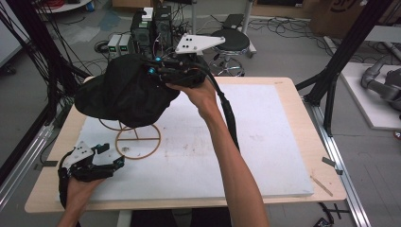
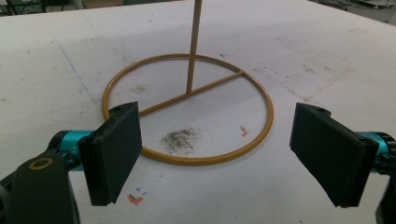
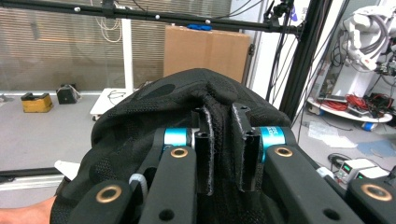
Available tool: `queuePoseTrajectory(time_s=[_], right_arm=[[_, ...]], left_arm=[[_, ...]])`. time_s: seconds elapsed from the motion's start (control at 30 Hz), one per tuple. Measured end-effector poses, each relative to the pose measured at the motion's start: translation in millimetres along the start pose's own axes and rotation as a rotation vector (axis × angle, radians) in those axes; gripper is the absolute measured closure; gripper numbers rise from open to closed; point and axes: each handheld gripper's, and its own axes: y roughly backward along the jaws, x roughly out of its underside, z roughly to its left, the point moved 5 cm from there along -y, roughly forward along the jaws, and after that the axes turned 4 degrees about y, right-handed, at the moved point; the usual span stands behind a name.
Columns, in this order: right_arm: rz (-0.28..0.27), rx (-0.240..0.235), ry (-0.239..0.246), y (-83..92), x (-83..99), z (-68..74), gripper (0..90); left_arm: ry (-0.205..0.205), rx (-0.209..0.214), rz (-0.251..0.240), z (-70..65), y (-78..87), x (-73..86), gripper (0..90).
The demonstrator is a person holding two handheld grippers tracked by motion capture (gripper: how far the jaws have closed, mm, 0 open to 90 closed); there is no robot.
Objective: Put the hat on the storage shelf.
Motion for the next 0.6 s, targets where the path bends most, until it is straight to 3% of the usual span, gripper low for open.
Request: queuePoseTrajectory(time_s=[0.6], right_arm=[[0.014, -0.027, -0.016, -15.9, 7.1, -0.3, 82.1]], left_arm=[[-0.009, -0.002, 0.007, -0.7, -0.5, 0.2, 16.8]])
